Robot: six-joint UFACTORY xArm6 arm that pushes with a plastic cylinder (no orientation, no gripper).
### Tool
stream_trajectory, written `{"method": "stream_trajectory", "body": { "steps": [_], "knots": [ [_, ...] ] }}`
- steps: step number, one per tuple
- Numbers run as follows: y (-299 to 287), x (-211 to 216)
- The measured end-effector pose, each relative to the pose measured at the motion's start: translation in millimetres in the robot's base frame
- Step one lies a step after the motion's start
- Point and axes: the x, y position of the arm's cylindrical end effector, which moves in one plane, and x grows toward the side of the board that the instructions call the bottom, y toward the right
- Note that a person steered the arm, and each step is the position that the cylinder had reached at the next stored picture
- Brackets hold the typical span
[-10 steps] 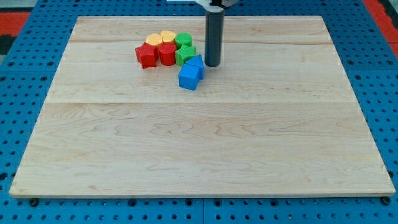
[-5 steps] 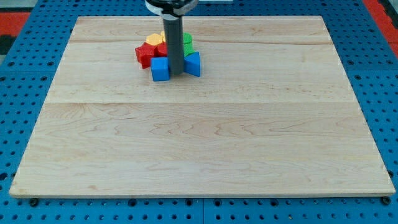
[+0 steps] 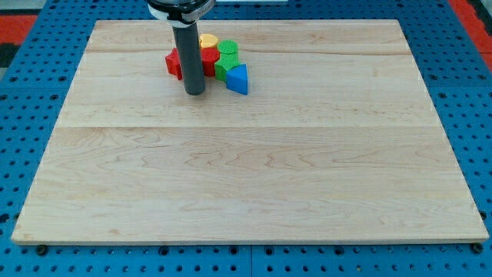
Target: Move the red staryellow hexagonblue cube towards the group of blocks
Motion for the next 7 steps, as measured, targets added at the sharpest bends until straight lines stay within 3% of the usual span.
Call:
{"method": "stream_trajectory", "body": {
  "steps": [2,3,5,7],
  "knots": [
    [-103.7,-0.8],
    [-98.3,-2.5],
    [-33.2,-7.4],
    [-26.2,-7.5]
  ]
}}
